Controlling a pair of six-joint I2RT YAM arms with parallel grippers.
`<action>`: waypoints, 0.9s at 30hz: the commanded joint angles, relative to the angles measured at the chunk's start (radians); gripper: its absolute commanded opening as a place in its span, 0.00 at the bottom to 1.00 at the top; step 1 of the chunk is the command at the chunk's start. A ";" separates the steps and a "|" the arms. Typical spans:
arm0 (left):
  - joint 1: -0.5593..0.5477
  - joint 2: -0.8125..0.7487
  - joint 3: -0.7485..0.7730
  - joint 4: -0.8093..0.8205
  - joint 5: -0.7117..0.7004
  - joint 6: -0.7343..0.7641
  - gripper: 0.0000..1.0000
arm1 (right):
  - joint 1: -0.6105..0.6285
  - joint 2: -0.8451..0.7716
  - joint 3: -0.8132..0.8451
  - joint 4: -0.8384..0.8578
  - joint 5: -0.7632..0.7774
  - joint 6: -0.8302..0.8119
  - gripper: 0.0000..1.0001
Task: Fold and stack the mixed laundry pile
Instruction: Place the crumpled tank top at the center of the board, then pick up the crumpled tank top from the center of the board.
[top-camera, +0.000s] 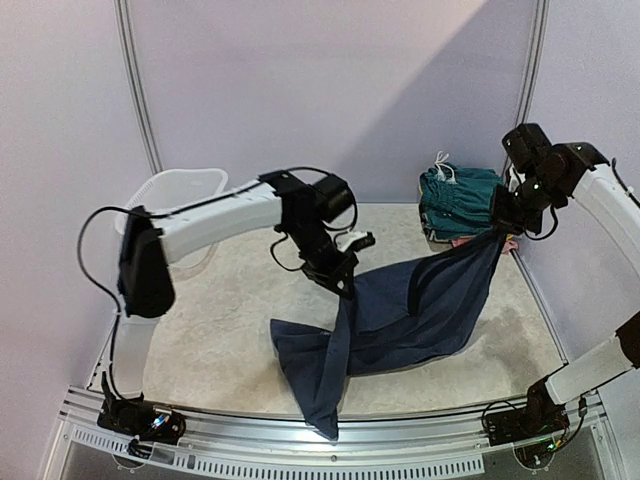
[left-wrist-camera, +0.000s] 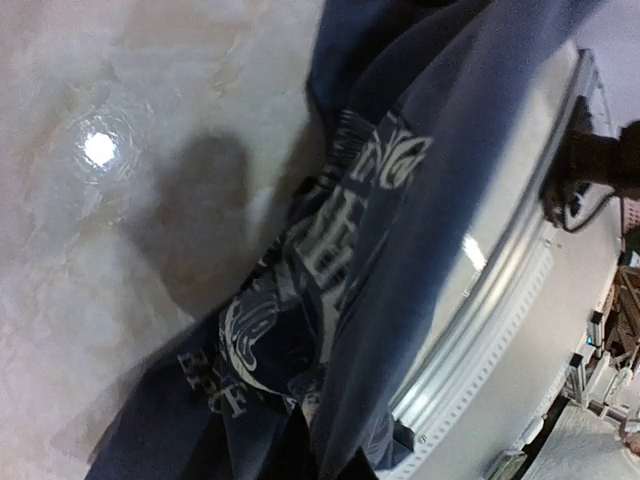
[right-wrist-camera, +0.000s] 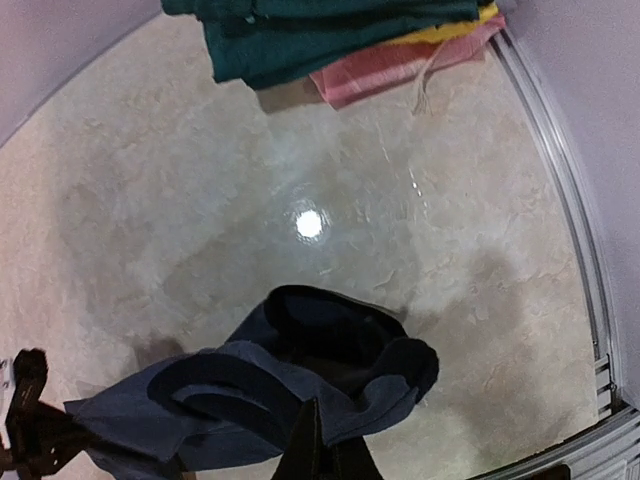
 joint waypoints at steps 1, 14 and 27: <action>0.024 0.195 0.164 -0.045 -0.023 -0.048 0.04 | -0.050 -0.001 -0.153 0.167 -0.149 -0.071 0.00; 0.022 0.145 0.128 -0.049 -0.345 -0.162 0.69 | -0.163 0.126 -0.142 0.146 -0.308 -0.169 0.72; -0.203 -0.280 -0.392 -0.027 -0.523 -0.207 0.83 | 0.066 0.017 -0.478 0.479 -0.685 0.042 0.60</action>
